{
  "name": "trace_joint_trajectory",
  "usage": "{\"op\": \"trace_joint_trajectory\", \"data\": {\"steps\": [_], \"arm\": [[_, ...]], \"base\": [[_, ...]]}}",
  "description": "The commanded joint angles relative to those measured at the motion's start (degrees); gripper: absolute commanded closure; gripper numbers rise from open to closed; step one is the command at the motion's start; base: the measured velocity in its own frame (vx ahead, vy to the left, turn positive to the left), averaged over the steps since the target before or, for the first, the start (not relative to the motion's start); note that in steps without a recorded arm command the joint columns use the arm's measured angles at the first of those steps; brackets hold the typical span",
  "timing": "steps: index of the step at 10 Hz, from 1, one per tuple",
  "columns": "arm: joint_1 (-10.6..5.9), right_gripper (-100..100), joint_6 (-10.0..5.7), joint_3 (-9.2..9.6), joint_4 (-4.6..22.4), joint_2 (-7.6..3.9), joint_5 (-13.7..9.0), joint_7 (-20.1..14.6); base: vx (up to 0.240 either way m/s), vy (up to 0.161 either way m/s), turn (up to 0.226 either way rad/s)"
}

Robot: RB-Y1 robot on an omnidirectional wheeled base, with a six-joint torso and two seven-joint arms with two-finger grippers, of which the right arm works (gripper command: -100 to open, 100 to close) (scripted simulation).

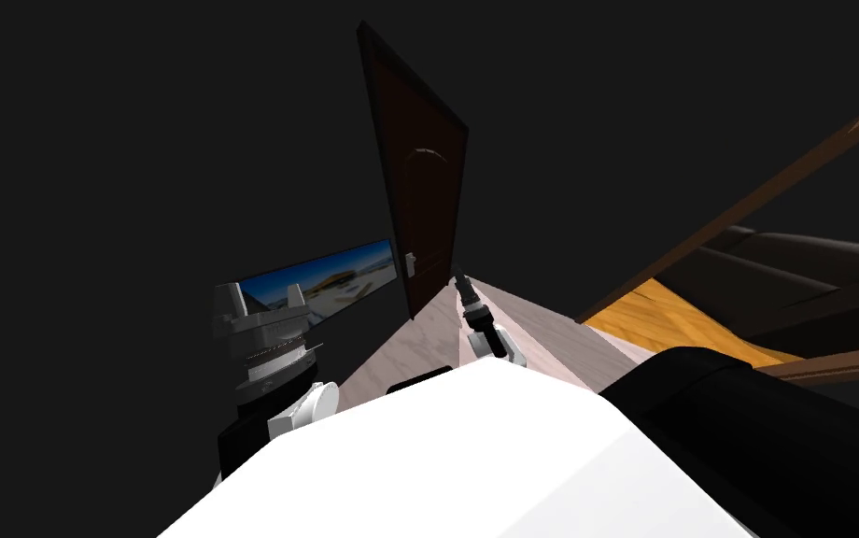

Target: Pull the door open

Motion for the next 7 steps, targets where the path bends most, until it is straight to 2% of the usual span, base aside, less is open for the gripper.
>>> {"op": "trace_joint_trajectory", "data": {"steps": [1, 7], "arm": [[-0.74, -100, 0.01, 0.08, 1.66, -0.67, 0.96, 1.39], [-3.34, -100, -0.72, 0.23, 8.57, -3.21, 4.52, 6.58]], "base": [[0.084, -0.018, 0.059], [0.099, -0.015, 0.055]]}}
